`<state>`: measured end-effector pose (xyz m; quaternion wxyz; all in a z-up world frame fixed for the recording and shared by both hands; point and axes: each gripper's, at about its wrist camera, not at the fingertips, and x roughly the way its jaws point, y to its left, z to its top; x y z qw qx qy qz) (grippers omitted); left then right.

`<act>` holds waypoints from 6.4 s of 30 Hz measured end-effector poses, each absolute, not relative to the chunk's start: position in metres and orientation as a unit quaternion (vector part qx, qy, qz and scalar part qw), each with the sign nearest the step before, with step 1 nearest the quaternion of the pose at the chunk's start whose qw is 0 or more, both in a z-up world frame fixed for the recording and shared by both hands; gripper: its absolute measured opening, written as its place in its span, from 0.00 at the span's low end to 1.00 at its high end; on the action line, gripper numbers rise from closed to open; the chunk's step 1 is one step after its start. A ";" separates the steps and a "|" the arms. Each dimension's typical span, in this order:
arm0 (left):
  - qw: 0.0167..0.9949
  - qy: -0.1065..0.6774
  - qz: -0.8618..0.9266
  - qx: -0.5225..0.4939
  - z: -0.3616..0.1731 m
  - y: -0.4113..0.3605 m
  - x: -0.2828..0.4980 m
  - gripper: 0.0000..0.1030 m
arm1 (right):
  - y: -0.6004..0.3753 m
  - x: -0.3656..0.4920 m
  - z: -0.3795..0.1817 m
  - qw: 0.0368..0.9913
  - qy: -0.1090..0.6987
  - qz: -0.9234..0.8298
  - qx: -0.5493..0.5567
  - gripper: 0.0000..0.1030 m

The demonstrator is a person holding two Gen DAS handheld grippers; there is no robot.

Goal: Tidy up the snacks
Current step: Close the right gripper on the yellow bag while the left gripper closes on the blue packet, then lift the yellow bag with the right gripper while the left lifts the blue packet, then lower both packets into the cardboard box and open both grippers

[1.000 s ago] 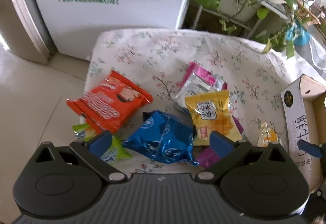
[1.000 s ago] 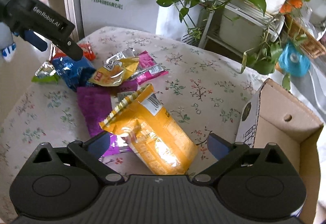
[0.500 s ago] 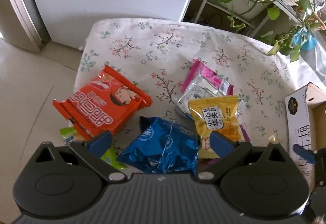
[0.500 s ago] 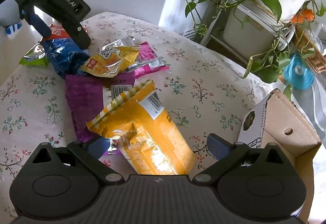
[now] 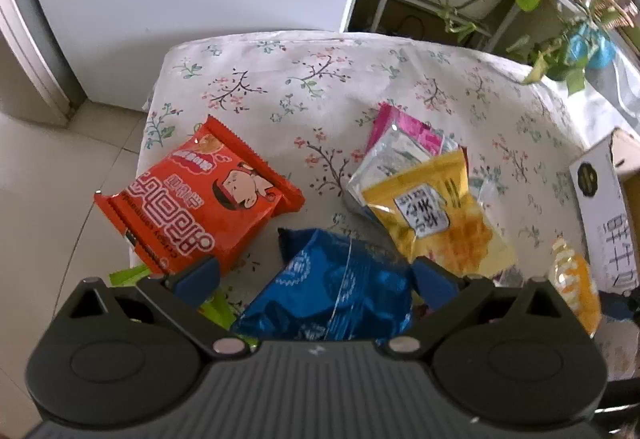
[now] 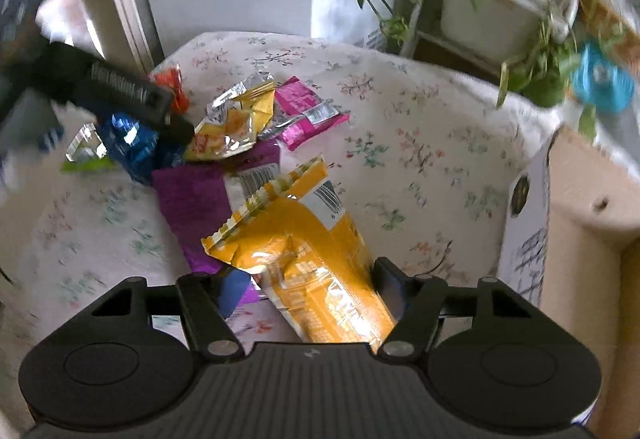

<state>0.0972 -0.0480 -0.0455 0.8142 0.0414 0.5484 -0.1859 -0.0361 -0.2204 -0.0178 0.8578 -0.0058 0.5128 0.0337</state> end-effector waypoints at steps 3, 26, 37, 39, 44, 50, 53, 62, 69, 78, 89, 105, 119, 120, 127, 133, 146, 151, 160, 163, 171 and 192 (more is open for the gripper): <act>0.807 0.555 -0.197 0.048 -0.048 -0.047 0.091 0.83 | -0.226 -0.037 -0.011 0.854 0.515 0.052 0.049 0.71; 0.808 0.554 -0.178 0.098 -0.069 -0.051 0.081 0.91 | -0.222 -0.034 -0.030 0.854 0.518 0.045 0.028 0.85; 0.827 0.529 -0.167 0.093 -0.060 -0.048 0.073 0.40 | -0.219 -0.037 -0.020 0.861 0.505 0.039 0.037 0.60; 0.829 0.528 -0.164 0.091 -0.058 -0.047 0.071 0.38 | -0.219 -0.037 -0.016 0.864 0.500 0.036 0.041 0.59; 0.836 0.517 -0.160 0.090 -0.049 -0.044 0.065 0.31 | -0.219 -0.038 -0.007 0.871 0.488 0.030 0.052 0.59; 0.845 0.504 -0.162 0.073 -0.036 -0.037 0.061 0.26 | -0.220 -0.037 0.003 0.877 0.473 0.031 0.078 0.59; 0.844 0.506 -0.163 0.069 -0.034 -0.035 0.059 0.26 | -0.218 -0.037 0.006 0.879 0.470 0.032 0.082 0.59; 0.850 0.500 -0.166 0.035 -0.030 -0.018 0.075 0.69 | -0.226 -0.036 0.006 0.874 0.473 0.012 0.109 0.59; 0.846 0.508 -0.152 0.055 -0.049 -0.029 0.081 0.89 | -0.229 -0.031 0.005 0.868 0.473 0.002 0.148 0.54; 0.854 0.505 -0.121 0.040 -0.065 -0.036 0.083 0.83 | -0.229 -0.024 -0.020 0.844 0.516 -0.009 0.144 0.71; 0.856 0.500 -0.126 0.020 -0.059 -0.027 0.073 0.50 | -0.233 -0.028 -0.026 0.839 0.515 -0.030 0.174 0.54; 0.879 0.456 -0.134 0.028 -0.014 -0.030 0.043 0.50 | -0.233 -0.036 0.016 0.874 0.453 -0.022 0.176 0.53; 0.898 0.409 -0.153 0.049 0.021 -0.060 0.014 0.50 | -0.235 -0.047 0.048 0.895 0.402 -0.048 0.187 0.53; 0.900 0.405 -0.154 0.049 0.024 -0.062 0.012 0.50 | -0.237 -0.048 0.049 0.896 0.398 -0.053 0.188 0.53; 0.909 0.382 -0.162 0.051 0.039 -0.080 0.004 0.50 | -0.249 -0.059 0.062 0.903 0.368 -0.081 0.208 0.53; 0.909 0.374 -0.175 0.049 0.044 -0.095 -0.002 0.50 | -0.260 -0.067 0.066 0.905 0.363 -0.093 0.200 0.53; 0.896 0.375 -0.231 0.062 0.037 -0.144 -0.026 0.51 | -0.306 -0.098 0.073 0.903 0.346 -0.149 0.207 0.53; 0.887 0.370 -0.271 0.059 0.037 -0.164 -0.038 0.50 | -0.322 -0.112 0.076 0.900 0.338 -0.173 0.213 0.53; 0.864 0.364 -0.344 0.059 0.036 -0.199 -0.060 0.50 | -0.351 -0.135 0.076 0.889 0.334 -0.220 0.224 0.53; 0.853 0.369 -0.366 0.052 0.035 -0.212 -0.067 0.50 | -0.360 -0.141 0.074 0.883 0.337 -0.237 0.226 0.53; 0.833 0.368 -0.410 0.040 0.032 -0.241 -0.082 0.51 | -0.377 -0.158 0.074 0.872 0.334 -0.269 0.236 0.49; 0.842 0.379 -0.383 0.030 0.055 -0.204 -0.066 0.86 | -0.375 -0.158 0.070 0.878 0.333 -0.222 0.264 0.64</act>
